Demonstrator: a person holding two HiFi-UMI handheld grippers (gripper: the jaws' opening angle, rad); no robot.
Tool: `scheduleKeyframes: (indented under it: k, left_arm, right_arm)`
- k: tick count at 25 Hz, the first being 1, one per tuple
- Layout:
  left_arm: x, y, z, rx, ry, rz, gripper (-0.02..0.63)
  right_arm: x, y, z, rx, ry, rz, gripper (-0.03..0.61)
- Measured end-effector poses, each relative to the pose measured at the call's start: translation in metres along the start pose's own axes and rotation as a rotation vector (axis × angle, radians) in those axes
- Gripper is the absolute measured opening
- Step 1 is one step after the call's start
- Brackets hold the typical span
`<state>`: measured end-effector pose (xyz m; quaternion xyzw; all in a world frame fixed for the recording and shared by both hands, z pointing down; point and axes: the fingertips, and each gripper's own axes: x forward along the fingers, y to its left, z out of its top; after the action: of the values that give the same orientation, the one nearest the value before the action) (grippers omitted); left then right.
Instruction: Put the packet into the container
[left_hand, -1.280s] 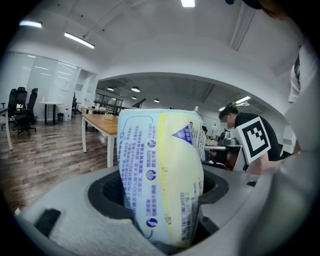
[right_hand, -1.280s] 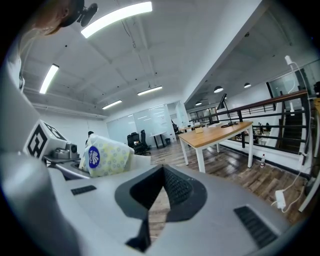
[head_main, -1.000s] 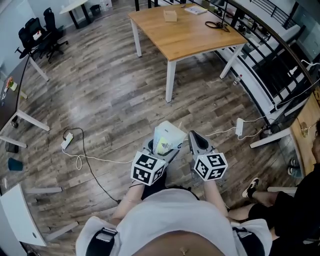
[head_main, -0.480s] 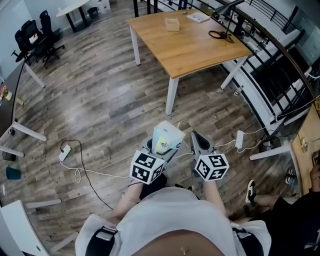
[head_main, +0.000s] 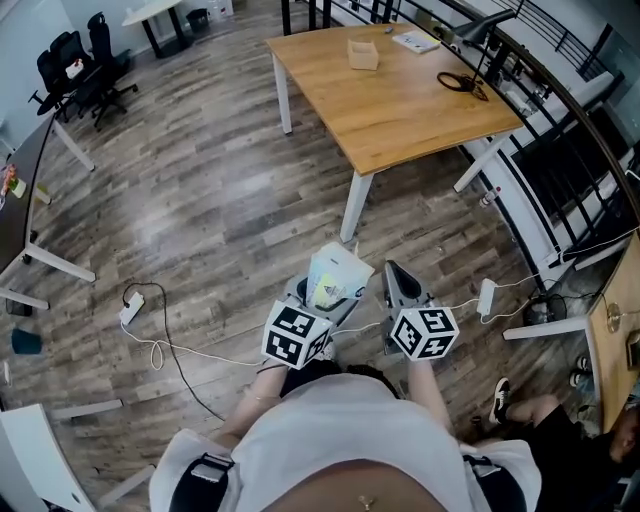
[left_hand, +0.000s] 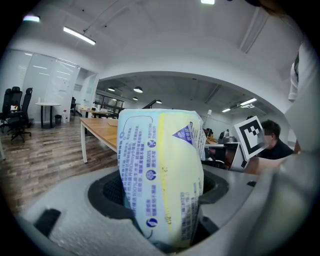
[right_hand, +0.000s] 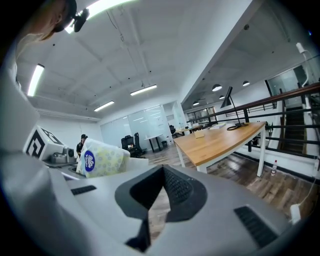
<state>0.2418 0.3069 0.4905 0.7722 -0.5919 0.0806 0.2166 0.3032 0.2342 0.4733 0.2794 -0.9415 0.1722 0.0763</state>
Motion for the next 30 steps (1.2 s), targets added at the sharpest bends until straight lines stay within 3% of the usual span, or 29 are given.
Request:
scheduleKeyframes:
  k: [8,18,30]
  left_arm:
    - [0.009,0.022,0.014,0.024,-0.002,0.018,0.348]
    - [0.025,0.045,0.016,-0.002,0.002,0.041,0.348]
    - [0.07,0.128,0.057,-0.006,-0.004,0.068,0.347]
  right_arm:
    - [0.019,-0.016,0.008,0.007,-0.016,-0.029,0.011]
    - [0.051,-0.03,0.02,0.003,-0.026,-0.021,0.011]
    - [0.15,-0.052,0.055,-0.02,-0.033,-0.022,0.011]
